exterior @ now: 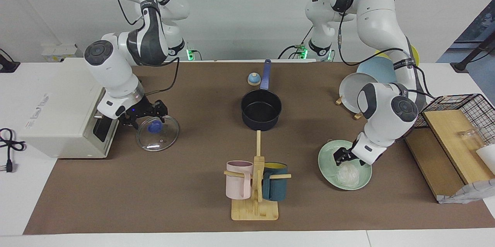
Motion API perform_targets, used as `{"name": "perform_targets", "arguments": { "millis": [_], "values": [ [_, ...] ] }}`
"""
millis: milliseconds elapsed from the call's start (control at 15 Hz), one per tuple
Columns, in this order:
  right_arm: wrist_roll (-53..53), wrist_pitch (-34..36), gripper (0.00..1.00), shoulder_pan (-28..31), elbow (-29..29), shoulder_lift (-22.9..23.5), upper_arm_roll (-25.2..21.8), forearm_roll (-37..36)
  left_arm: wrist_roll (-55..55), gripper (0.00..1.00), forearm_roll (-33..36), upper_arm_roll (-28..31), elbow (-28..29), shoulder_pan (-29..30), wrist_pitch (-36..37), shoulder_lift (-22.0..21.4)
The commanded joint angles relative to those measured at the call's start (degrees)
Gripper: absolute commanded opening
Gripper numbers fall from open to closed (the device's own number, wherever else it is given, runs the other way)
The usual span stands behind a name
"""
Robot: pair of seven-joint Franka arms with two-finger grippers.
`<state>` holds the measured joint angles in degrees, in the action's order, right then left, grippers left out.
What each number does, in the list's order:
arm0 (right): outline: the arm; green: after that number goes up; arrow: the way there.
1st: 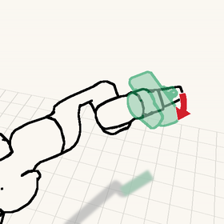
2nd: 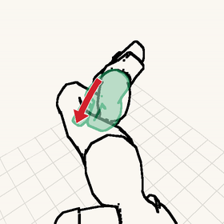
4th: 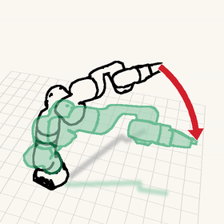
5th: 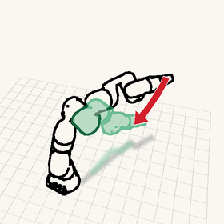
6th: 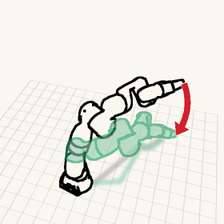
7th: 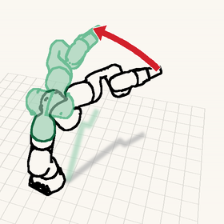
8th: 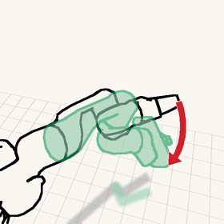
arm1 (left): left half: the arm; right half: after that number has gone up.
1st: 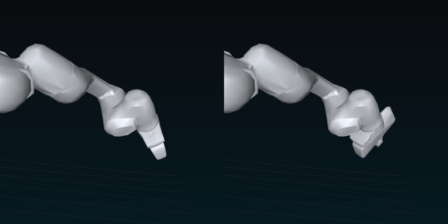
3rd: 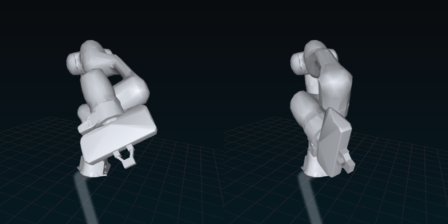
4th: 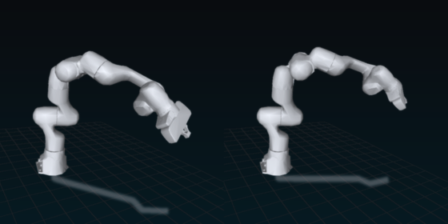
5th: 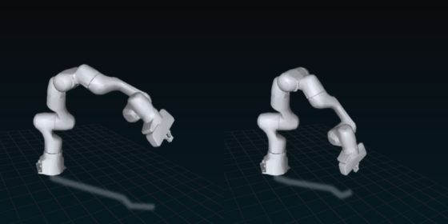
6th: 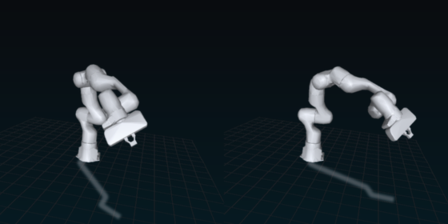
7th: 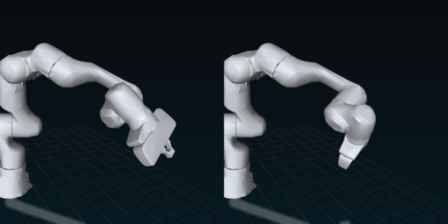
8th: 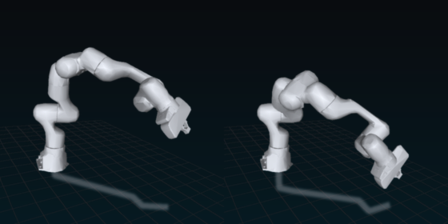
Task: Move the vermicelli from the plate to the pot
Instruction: 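Grasp the vermicelli with the left gripper while the right gripper grasps the lid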
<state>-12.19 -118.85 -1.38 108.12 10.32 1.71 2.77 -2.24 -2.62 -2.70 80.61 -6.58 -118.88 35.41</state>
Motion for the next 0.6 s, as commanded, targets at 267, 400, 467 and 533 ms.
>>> {"name": "perform_targets", "arguments": {
  "millis": [267,400,467,533],
  "values": [
    [-9.6,-10.1,1.00,0.1,12.1,-3.0,0.2,-0.8,2.0,0.93,0.6,0.6,3.9,-0.9,-2.0,-1.0],
    [-9.9,-13.0,1.00,0.3,14.5,-3.5,0.1,-0.8,2.0,0.89,1.0,0.5,4.8,-0.8,-2.6,-1.5],
    [-10.0,-13.3,1.00,0.6,14.7,-3.0,0.1,-0.8,2.0,0.85,1.0,0.6,4.7,-0.8,-2.6,-1.6],
    [-10.8,-13.5,1.00,1.2,14.7,-2.8,0.1,-0.8,2.0,0.78,1.3,0.6,4.8,-0.9,-2.7,-1.6]
  ]
}}
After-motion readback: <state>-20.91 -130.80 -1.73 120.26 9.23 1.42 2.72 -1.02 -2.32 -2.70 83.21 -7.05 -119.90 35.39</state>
